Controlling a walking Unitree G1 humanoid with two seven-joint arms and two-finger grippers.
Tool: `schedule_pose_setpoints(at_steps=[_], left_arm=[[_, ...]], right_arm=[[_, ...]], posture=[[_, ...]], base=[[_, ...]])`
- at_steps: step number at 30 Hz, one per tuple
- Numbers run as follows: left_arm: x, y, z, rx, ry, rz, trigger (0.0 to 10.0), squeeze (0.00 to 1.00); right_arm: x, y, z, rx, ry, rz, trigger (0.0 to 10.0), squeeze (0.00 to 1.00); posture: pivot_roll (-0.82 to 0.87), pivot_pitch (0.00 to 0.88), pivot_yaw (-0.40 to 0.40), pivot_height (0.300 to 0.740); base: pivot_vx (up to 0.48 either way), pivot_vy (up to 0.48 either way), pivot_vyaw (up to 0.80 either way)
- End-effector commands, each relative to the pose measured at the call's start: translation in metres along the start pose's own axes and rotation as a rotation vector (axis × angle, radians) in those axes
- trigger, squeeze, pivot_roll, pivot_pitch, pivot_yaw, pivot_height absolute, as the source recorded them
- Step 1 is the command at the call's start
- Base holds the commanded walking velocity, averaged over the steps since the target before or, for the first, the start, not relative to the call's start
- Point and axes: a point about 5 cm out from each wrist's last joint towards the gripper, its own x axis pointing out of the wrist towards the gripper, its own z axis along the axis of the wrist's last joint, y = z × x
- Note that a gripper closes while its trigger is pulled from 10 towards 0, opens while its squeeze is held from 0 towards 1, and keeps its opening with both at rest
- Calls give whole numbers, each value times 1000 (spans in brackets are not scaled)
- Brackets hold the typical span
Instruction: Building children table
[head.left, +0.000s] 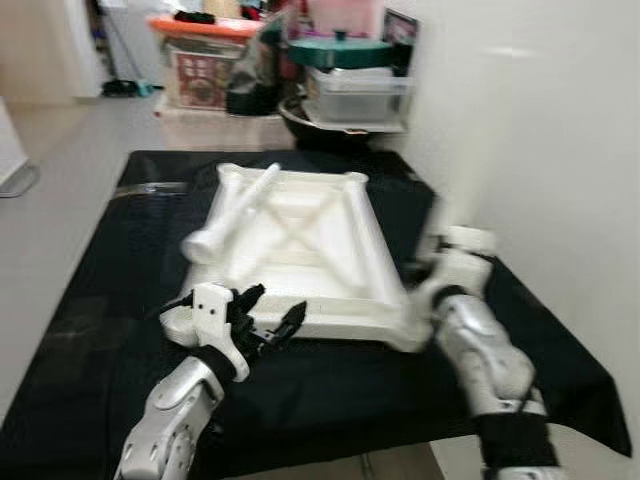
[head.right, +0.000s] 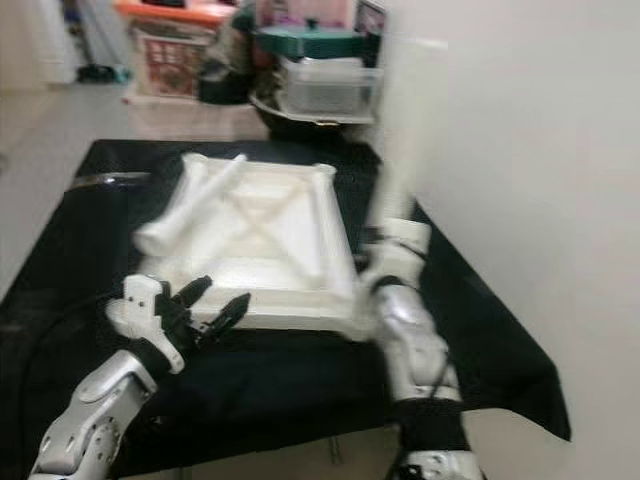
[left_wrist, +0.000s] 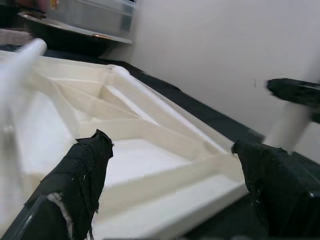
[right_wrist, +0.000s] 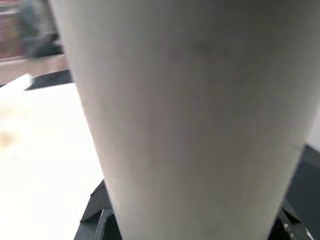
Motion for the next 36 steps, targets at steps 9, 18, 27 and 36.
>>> schedule_pose_setpoints(at_steps=[9,18,27,36], left_arm=[[5,-3,1,-10,-4,-27,10000,0],[7,-5,1,-9,-10,-28,10000,0],[5,-4,0,-10,-15,-12,10000,0],[5,-6,1,-9,-12,-18,10000,0]], right_arm=[[-27,75,4,190,61,669,10000,1000],[-59,78,9,-13,58,1225,10000,0],[-44,73,-10,-49,145,1119,0,0],[12,-16,-50,-68,268,-81,0,0]], posture=[[39,0,-95,740],[50,0,-115,740],[62,0,-124,740],[62,0,-122,740]], base=[[0,0,0],[0,0,0],[0,0,0],[0,0,0]])
